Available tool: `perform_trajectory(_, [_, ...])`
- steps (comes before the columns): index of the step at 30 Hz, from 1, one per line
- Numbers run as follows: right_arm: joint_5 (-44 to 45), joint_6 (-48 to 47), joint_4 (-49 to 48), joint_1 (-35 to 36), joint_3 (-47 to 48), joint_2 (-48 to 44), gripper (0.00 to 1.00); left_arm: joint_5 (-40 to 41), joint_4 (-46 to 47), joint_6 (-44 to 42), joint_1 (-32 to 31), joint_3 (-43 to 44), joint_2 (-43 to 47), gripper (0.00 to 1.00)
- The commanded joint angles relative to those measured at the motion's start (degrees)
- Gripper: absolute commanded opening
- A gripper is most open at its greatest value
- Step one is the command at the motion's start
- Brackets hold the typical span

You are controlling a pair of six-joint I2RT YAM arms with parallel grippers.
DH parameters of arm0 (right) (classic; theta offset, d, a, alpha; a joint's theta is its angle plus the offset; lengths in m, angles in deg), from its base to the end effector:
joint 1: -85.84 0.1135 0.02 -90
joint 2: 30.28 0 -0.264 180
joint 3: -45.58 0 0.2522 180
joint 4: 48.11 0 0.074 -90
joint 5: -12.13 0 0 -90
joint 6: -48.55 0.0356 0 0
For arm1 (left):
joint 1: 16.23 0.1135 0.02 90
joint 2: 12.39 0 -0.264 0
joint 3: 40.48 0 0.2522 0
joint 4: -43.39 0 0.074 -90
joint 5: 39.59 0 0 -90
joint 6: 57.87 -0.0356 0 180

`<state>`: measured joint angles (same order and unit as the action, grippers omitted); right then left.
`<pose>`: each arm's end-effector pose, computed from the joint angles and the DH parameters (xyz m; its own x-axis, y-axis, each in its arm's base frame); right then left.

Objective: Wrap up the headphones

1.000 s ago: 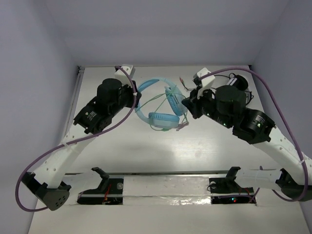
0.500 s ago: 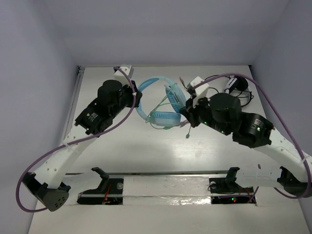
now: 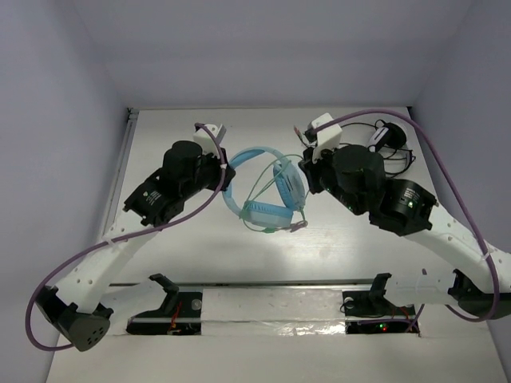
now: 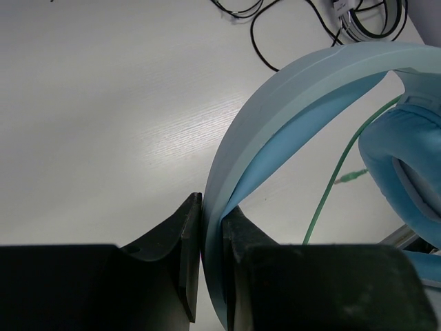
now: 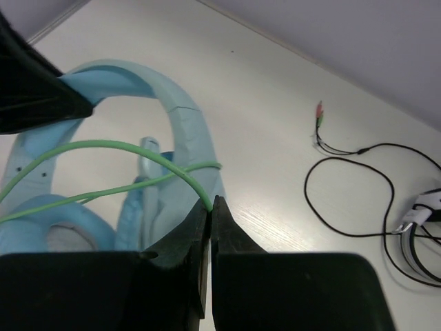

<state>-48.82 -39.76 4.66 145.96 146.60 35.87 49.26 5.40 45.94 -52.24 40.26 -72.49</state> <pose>0.1247 0.1823 0.4668 -0.1686 -0.2417 -0.9556 -0.5230 0.8437 -0.1211 0.1848 -0.1352 0.3986 -0.3783 -0.0201 -0.9255 0.5283 0.8163 -0.2337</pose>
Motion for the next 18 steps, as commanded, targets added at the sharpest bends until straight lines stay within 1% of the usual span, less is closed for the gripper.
perform_trajectory(1, [4.16,-1.08,-4.46,-2.27,0.98,-1.02,0.0,-2.19,5.07,1.84,-0.11,1.05,3.93,0.0])
perform_trajectory(2, [4.34,-2.64,-4.64,-2.89,0.37,-1.02,0.0,-2.37,5.24,2.02,-0.11,1.13,4.19,0.0])
perform_trajectory(6, [1.71,-2.92,-7.01,-6.32,-1.13,-0.94,0.0,-4.73,5.24,1.67,-0.11,1.49,4.02,0.0])
perform_trajectory(11, [-1.72,-2.66,-8.77,-10.1,-0.61,-0.06,0.0,-7.11,4.37,1.14,-0.11,1.49,2.53,0.0])
perform_trajectory(18, [-5.23,-2.4,-10.79,-11.77,-1.13,2.31,0.0,-8.52,4.37,0.7,-0.11,1.04,2.09,0.0])
